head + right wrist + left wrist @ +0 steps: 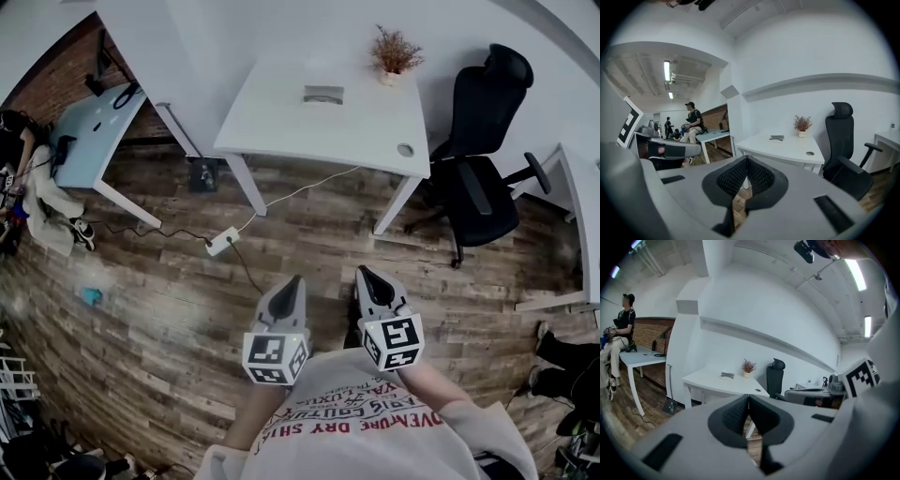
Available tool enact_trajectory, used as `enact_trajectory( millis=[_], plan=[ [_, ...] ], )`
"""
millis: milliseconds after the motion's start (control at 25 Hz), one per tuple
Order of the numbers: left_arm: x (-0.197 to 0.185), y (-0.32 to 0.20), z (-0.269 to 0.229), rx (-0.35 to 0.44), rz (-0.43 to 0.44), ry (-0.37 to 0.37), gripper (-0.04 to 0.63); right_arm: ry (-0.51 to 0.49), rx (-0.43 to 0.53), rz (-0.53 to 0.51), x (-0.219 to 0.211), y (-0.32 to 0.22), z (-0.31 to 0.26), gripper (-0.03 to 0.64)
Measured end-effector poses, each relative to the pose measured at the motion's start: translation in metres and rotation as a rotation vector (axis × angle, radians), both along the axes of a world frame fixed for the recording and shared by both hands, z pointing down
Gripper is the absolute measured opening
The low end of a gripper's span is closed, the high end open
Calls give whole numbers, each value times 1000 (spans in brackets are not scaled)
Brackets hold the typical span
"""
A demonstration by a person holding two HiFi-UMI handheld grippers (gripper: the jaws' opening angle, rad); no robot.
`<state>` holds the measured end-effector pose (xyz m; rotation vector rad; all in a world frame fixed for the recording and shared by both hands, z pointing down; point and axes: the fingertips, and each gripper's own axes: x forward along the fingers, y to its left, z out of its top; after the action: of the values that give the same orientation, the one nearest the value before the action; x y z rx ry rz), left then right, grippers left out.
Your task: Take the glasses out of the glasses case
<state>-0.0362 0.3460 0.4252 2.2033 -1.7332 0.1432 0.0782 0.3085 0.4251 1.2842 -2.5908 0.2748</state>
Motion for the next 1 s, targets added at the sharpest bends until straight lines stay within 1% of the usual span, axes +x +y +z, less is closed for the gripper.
enact_trajectory(
  millis=[160,280,480,640,720,840,1000],
  plan=[
    [-4,-40,3,-5,-43,-17,8,-14,-3,-41,-6,-48,4,12],
    [0,-80,-5,-1,-68,-27,8,-20,-5,-82,-6,-90,-2,12],
    [17,-161,-23,18,-111,-26,8,-1,-6,-161,4,-166,-13,12],
    [39,-228,-28,27,-123,-10,8,4,-5,-200,20,-230,-17,12],
    [48,-256,-27,25,-126,-8,8,12,-8,-210,27,-258,-15,12],
    [56,-289,-21,3,-124,-4,8,9,-37,-206,35,-291,-8,12],
    [58,-325,-10,-26,-114,-12,8,0,-77,-190,39,-326,5,12]
  ],
)
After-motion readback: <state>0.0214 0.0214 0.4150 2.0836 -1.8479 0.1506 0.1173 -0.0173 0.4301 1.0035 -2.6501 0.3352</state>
